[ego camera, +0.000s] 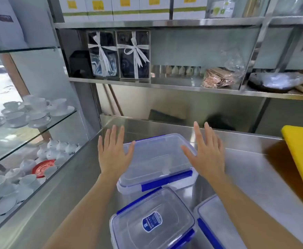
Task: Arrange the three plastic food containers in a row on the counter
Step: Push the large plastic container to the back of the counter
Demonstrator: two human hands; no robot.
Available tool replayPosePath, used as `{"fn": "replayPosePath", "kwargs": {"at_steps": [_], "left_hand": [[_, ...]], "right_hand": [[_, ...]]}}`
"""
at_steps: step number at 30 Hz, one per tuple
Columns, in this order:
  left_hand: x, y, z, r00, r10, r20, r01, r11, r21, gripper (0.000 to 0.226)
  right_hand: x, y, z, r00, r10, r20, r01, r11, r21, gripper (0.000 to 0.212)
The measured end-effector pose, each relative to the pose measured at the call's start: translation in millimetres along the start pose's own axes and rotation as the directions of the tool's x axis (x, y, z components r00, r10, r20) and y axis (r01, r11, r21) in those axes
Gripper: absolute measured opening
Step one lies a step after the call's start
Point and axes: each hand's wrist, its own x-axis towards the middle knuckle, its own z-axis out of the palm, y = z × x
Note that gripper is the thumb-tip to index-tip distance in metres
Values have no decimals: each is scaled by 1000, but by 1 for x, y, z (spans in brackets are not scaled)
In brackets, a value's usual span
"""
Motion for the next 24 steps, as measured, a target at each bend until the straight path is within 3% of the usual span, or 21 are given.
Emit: {"fn": "replayPosePath", "kwargs": {"at_steps": [6, 10, 14, 17, 20, 24], "left_hand": [[-26, -29, 23, 942, -265, 206, 277, 960, -33, 65], [-31, -40, 30, 813, -430, 393, 506, 855, -111, 71], [-31, -44, 39, 687, -548, 477, 693, 693, -201, 83], [-29, -45, 44, 573, -583, 576, 816, 470, -335, 75], [-29, -45, 49, 532, -572, 624, 846, 350, -401, 59], [-38, -40, 52, 472, -648, 598, 857, 178, -485, 59]], "right_hand": [[-24, 7, 42, 969, 111, 219, -115, 993, 2, 77], [-30, 9, 54, 927, 204, 315, -227, 973, 38, 78], [-33, 7, 59, 836, 362, 413, -446, 886, 127, 79], [-33, 1, 60, 764, 456, 457, -576, 800, 165, 79], [-27, -4, 61, 693, 529, 490, -687, 690, 227, 81], [-18, -4, 64, 643, 570, 511, -765, 507, 397, 96]]}}
